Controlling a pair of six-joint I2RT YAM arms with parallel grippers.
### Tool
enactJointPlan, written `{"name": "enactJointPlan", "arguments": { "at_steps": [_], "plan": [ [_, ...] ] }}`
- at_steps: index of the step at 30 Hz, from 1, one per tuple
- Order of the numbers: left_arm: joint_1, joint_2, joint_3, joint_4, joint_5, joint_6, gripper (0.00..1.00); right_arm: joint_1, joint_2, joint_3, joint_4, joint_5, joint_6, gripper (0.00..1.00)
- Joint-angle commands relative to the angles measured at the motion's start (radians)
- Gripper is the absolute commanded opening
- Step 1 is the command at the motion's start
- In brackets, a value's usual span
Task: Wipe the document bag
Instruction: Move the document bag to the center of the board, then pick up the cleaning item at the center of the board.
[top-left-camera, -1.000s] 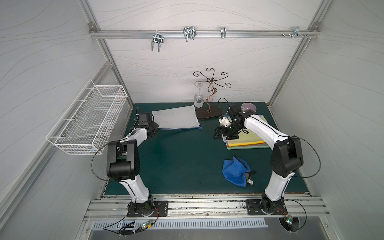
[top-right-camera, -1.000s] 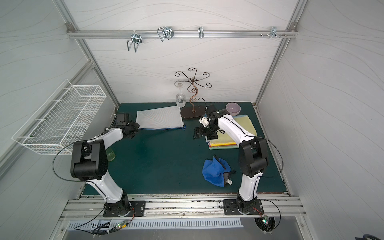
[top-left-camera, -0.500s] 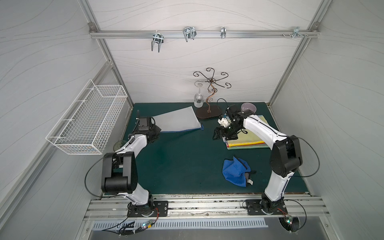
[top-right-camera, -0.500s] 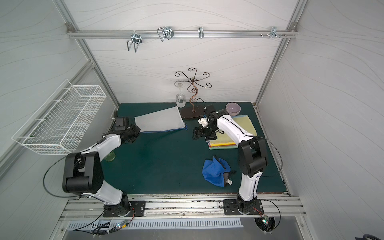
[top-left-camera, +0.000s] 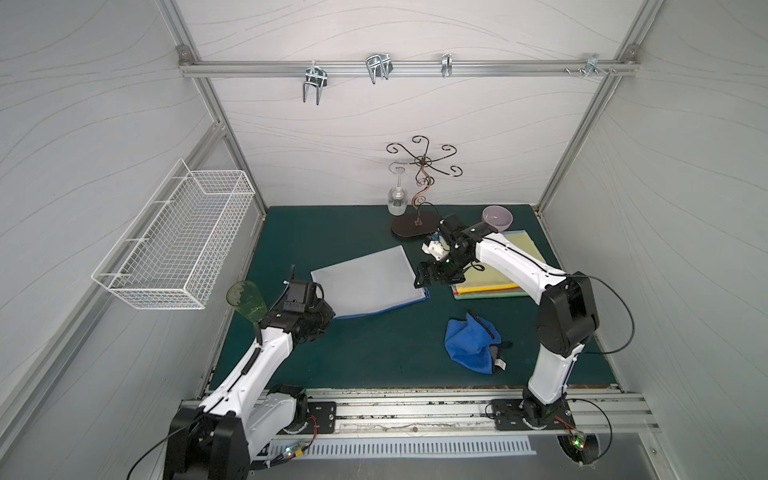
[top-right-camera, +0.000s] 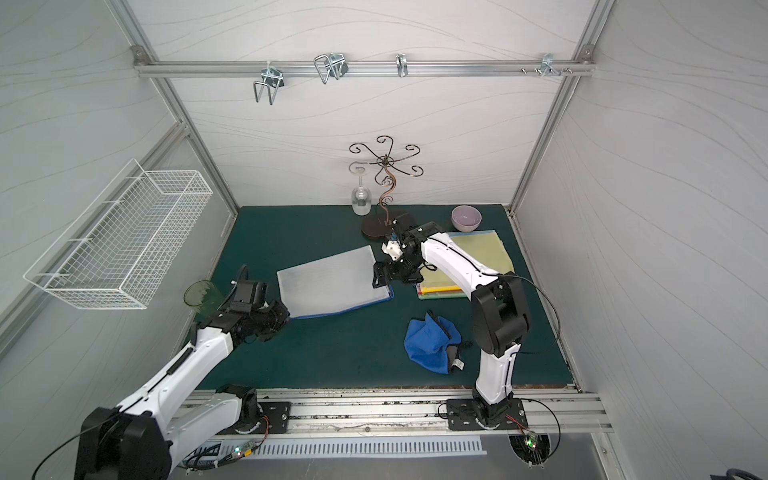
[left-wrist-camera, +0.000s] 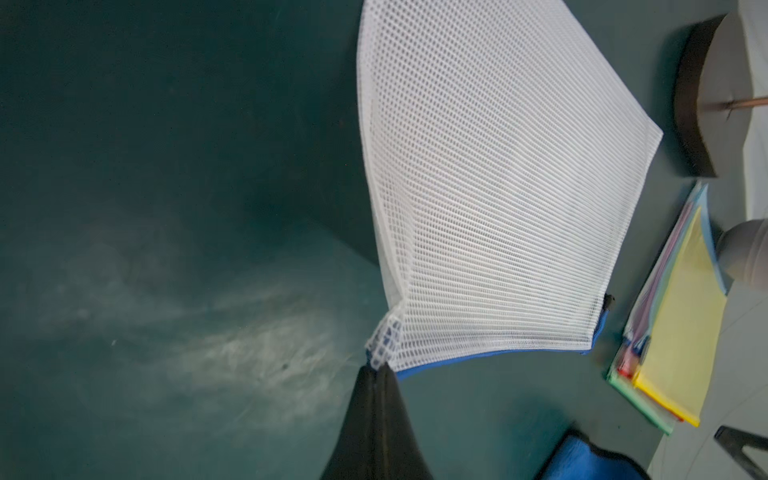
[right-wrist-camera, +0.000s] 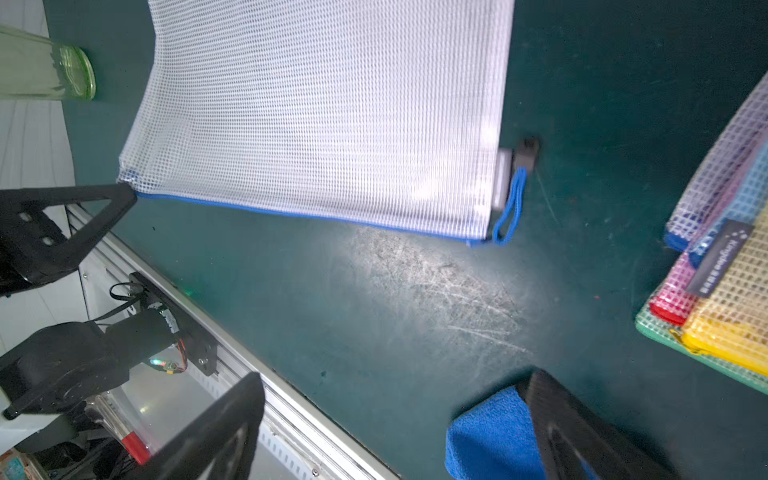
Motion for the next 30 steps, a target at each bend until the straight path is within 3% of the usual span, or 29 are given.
{"name": "enactJointPlan", "arguments": {
  "at_steps": [1,8,18,30],
  "plan": [
    [-0.048,-0.078,-0.035,-0.091,-0.01,-0.042,0.0,0.018,0.0,0.001,-0.04,0.011,-0.002,0.99],
    [-0.182,-0.138,-0.155,-0.068,-0.021,-0.14,0.0,0.043,-0.039,-0.079,-0.104,0.123,0.048,0.99],
    [-0.2,-0.166,-0.29,0.017,-0.02,-0.198,0.0,0.056,-0.232,-0.322,-0.218,0.378,0.183,0.99],
    [-0.202,-0.21,-0.309,0.009,-0.009,-0.188,0.0,0.048,-0.172,-0.588,0.0,0.254,0.263,0.99]
  ]
}}
